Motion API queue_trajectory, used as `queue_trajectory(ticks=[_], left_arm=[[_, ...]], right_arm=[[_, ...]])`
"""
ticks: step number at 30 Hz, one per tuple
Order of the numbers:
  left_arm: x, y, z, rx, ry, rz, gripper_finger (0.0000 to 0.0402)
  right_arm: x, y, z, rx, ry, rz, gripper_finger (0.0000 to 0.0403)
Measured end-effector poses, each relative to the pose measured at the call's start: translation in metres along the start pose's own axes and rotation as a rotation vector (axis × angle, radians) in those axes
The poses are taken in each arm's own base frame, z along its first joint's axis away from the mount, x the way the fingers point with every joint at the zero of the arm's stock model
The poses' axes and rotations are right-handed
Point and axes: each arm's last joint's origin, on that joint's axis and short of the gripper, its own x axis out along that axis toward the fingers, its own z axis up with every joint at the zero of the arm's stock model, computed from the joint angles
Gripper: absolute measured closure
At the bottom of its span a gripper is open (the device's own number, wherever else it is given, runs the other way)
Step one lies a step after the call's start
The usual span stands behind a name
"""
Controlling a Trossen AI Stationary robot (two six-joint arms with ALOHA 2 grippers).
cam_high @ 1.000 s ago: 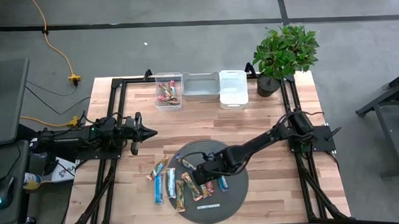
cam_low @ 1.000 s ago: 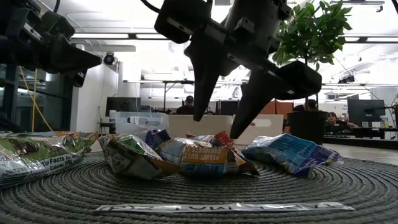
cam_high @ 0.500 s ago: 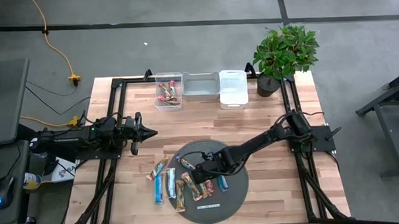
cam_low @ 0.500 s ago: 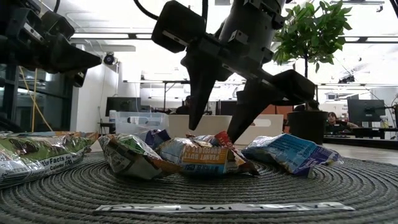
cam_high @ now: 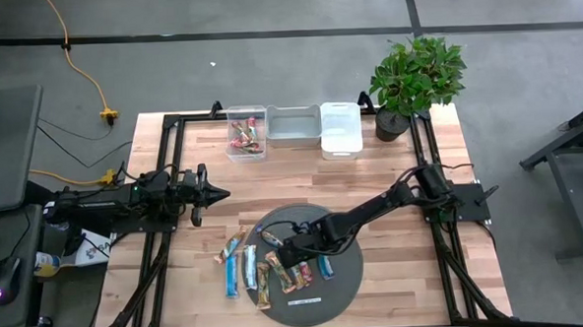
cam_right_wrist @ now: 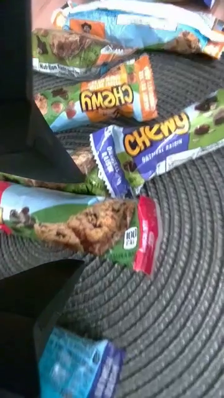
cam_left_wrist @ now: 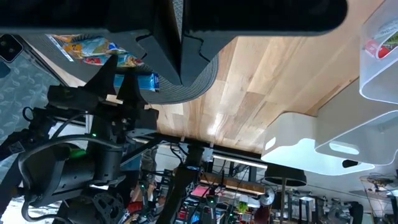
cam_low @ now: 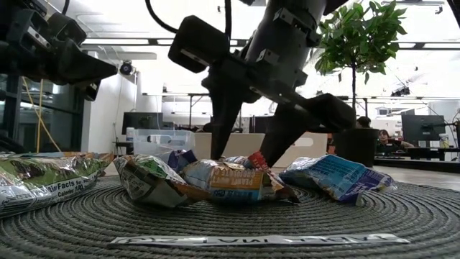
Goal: Pick and place Granola Bars by type
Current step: Put the red granola bar into the transparent bin
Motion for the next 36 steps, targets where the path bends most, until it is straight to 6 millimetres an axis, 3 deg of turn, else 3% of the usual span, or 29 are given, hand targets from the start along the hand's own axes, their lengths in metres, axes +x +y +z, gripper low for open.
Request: queue_trajectory(ticks=[18, 36], left_arm=[[0.0000, 0.0000, 0.0000, 0.000, 0.000, 0.000, 0.0401], [0.0000, 0.0000, 0.0000, 0.000, 0.000, 0.000, 0.0401]], right_arm=[[0.0078, -0.0013, 0.0038, -0.008, 0.026, -0.004, 0.0212], [0.0031, 0.0008, 0.0060, -0.049, 0.057, 0.023, 0.0330]])
